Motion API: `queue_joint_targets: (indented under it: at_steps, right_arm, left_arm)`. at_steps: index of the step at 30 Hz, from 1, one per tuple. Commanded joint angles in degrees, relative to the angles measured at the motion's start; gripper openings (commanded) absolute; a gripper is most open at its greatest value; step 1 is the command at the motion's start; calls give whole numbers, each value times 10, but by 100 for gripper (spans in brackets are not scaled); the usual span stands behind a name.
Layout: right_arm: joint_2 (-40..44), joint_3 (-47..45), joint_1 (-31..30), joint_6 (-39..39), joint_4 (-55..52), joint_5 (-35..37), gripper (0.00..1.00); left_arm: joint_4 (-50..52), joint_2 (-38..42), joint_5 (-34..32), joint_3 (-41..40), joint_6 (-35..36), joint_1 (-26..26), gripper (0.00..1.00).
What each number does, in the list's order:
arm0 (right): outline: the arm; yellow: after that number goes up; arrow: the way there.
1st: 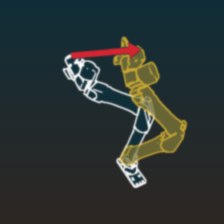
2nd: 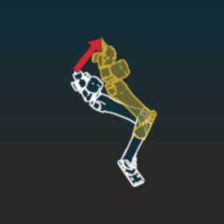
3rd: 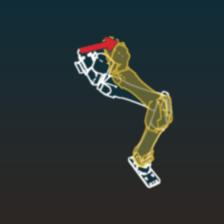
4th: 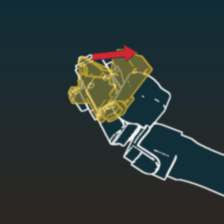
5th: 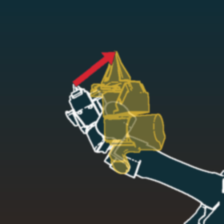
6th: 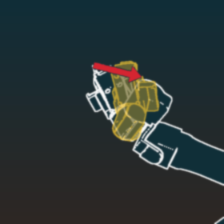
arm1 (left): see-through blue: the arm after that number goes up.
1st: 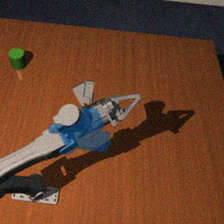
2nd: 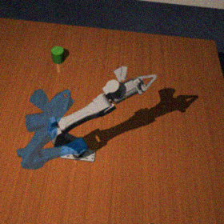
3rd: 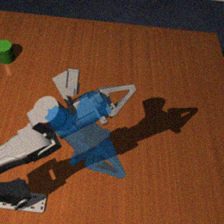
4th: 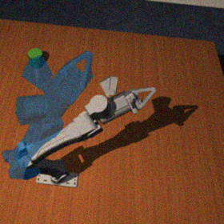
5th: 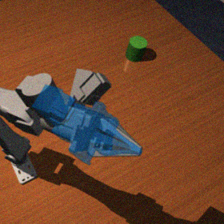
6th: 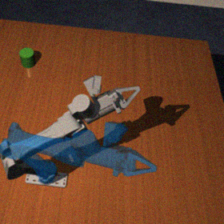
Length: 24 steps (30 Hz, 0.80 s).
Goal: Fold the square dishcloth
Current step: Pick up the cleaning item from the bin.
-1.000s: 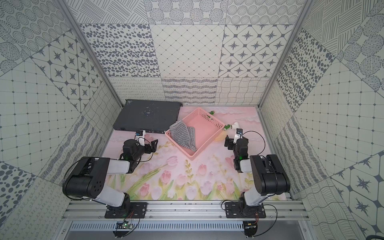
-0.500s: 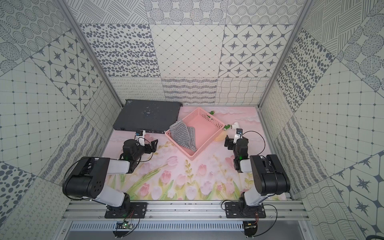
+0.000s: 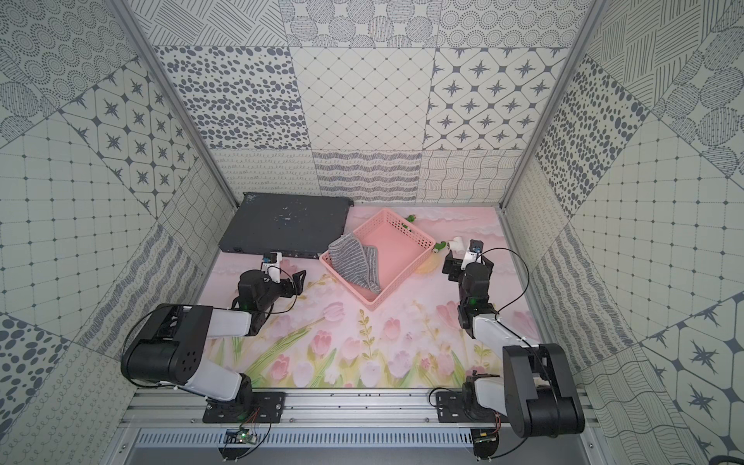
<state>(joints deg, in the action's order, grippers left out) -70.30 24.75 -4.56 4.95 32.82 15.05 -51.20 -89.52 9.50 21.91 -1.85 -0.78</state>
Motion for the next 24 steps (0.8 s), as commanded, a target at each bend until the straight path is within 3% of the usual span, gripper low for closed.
queue_joint_targets:
  at_steps: [1, 7, 15, 20, 24]
  right_arm:
    - [37, 45, -13, 36, -119, 56, 97]
    - [58, 137, -59, 72, -302, 80, 97]
    - [8, 281, -226, 96, -489, 155, 97]
    - [-61, 371, -308, 125, -566, 167, 97]
    - [-121, 434, -341, 155, -617, 145, 97]
  left_arm:
    - [21, 47, -1, -8, -5, -2, 99]
    - [139, 167, -5, -10, -36, -2, 99]
    - [373, 305, 22, 42, -139, -1, 99]
    - [419, 360, 73, 41, -203, -1, 99]
    - [445, 397, 95, 39, -234, -1, 99]
